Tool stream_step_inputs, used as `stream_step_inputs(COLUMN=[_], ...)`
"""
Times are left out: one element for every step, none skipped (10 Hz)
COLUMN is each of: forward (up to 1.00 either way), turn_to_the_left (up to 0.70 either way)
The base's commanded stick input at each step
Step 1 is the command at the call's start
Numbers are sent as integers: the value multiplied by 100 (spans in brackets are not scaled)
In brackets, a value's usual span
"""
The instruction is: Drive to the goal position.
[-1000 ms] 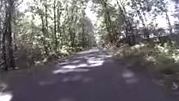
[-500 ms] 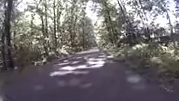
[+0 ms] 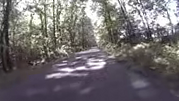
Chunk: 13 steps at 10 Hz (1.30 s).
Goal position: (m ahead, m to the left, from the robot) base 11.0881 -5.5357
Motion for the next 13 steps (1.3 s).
stream_step_inputs(forward=[45, 45, 45, 45, 45, 45, 45, 45, 45, 45, 45, 45, 45], turn_to_the_left=[0, 0, 0, 0, 0, 0, 0, 0, 0, 0, 0, 0, 0])
